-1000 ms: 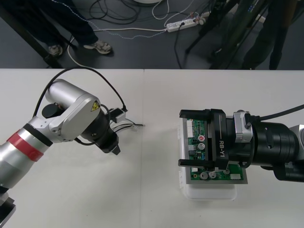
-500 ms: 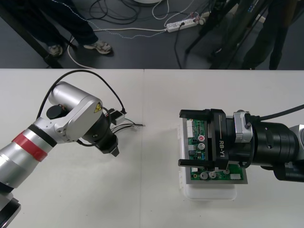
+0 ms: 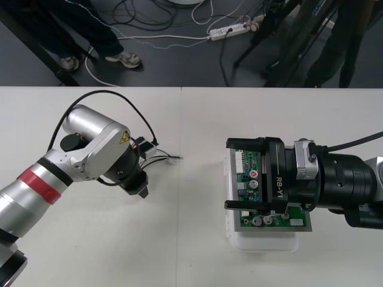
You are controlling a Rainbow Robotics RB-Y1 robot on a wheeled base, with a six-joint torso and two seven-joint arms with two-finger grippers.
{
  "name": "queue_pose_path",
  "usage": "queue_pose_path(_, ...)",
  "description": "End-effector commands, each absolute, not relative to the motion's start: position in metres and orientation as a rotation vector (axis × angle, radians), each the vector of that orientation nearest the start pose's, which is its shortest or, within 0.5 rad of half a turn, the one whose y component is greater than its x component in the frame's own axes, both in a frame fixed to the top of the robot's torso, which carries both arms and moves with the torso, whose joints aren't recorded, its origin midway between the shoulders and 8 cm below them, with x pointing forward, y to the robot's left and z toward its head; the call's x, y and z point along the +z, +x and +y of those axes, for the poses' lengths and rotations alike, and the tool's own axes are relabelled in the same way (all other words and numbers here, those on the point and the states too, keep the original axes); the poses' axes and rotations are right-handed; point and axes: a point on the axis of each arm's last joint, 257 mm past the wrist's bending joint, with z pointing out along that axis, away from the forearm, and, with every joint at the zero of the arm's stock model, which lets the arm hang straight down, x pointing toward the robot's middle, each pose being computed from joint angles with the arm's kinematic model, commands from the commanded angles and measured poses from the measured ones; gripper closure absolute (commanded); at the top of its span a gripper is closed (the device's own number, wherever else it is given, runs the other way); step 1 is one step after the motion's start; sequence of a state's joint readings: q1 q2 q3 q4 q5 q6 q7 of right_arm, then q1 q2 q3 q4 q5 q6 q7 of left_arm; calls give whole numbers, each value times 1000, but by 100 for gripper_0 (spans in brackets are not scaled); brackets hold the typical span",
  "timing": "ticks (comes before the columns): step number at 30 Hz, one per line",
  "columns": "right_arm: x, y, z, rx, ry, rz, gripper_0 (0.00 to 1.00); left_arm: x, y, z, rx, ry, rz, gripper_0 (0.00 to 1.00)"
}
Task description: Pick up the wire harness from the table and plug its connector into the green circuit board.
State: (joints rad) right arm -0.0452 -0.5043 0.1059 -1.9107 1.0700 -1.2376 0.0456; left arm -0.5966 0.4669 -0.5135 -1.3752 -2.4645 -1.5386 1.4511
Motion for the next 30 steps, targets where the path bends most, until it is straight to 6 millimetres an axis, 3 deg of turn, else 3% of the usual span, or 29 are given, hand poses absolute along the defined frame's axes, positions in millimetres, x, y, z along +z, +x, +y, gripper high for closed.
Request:
queue_pose_path(1,-81,298,-29,913,-1291,870,0,-362,438,169,-2,1126,2815,7)
queue_pose_path(22,-80,299,-30,912,-1291,870,0,-363,433,162,-39,1146,2817,8)
queue_pose_path(28,-80,299,-30,913,-1289,870,0,-363,433,162,-39,1154,2813,30)
queue_pose_path(30,-80,299,-29,914,-1288,869,0,-363,433,162,-38,1156,2813,50)
